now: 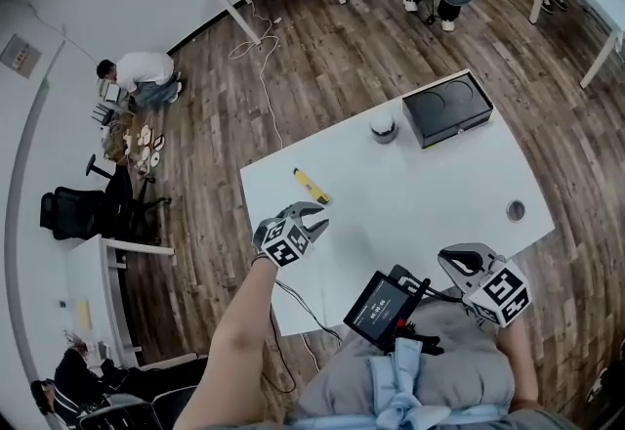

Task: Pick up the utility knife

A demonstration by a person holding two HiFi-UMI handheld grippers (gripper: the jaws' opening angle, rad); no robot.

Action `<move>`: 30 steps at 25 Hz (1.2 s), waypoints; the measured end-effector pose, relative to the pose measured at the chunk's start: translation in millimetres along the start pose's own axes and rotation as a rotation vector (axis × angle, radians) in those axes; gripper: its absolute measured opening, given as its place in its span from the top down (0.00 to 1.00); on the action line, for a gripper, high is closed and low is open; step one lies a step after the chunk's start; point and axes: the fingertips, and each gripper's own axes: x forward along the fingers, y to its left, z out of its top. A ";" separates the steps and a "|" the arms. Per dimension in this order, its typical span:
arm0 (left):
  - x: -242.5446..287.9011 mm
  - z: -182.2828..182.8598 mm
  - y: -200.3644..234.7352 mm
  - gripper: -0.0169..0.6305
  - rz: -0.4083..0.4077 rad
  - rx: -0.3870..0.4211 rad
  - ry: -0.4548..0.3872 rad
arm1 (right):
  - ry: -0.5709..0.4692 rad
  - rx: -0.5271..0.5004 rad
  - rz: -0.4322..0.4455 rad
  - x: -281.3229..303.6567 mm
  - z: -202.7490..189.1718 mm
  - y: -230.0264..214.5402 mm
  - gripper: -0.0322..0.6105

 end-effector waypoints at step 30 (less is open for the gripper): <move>89.2 -82.4 51.7 0.75 -0.270 0.676 0.333 | 0.066 0.159 -0.180 13.9 -13.1 -21.6 0.90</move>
